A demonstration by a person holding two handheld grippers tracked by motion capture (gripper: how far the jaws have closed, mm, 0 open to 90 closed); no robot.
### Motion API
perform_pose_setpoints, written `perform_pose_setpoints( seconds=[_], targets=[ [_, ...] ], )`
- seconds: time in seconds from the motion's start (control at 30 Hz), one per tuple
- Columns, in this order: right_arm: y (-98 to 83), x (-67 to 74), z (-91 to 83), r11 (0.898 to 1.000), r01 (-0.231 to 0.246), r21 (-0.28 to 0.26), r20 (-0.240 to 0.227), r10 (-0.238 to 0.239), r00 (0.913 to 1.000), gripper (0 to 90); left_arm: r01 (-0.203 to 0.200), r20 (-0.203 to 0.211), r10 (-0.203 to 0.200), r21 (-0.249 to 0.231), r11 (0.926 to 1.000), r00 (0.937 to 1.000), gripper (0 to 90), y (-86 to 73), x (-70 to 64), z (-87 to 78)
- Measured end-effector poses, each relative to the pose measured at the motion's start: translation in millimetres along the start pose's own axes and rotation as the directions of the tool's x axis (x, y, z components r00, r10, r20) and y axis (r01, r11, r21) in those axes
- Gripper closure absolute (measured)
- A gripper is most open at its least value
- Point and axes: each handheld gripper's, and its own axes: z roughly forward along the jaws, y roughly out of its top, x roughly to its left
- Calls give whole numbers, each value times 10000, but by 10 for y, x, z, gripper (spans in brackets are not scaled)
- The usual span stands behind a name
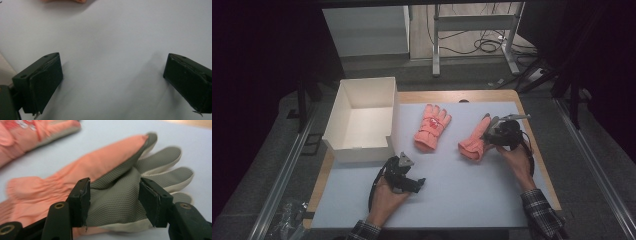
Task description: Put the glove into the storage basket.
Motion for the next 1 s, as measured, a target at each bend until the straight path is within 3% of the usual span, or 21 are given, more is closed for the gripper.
perform_pose_setpoints(
  seconds=[0.13, 0.17, 0.23, 0.27, 0.3, 0.37, 0.87, 1.0],
  targets=[
    [-6, 1, 102, 9988, -154, 465, -37, 156, 9999, 454, 0, -2, 0, 1, 10000, 10000, 24, 0, 0, 0],
    [0, 11, 112, 9979, -87, 641, 41, 85, 10000, 490, 5, 1, -5, 0, 10000, 10000, 24, 0, 0, 1],
    [-4, 51, 145, 9960, 87, 887, 429, -126, 9990, 661, 2, 0, -2, 5, 10000, 10000, 24, 1, 0, 1],
    [-4, 51, 145, 9960, 87, 887, 429, -126, 9990, 661, 2, 0, -2, 5, 10000, 10000, 24, 1, 0, 1],
    [-1, 59, 152, 9956, -142, 930, 406, 104, 9991, 739, 3, 1, -3, 6, 10000, 10000, 24, 1, 0, 1],
    [5, 61, 148, 9956, -100, 931, 423, 60, 9991, 803, 4, 1, -4, 5, 10000, 10000, 24, 1, 0, 1],
    [30, -5, -40, 9987, -272, 426, -468, 292, 9985, 842, -1, -3, 1, 4, 10000, 10000, 24, 0, 0, 0],
    [62, 35, -175, 9995, -291, 135, -1045, 304, 9941, 844, 35, -2, -36, -22, 10000, 10000, 24, -1, -3, 2]
  ],
)
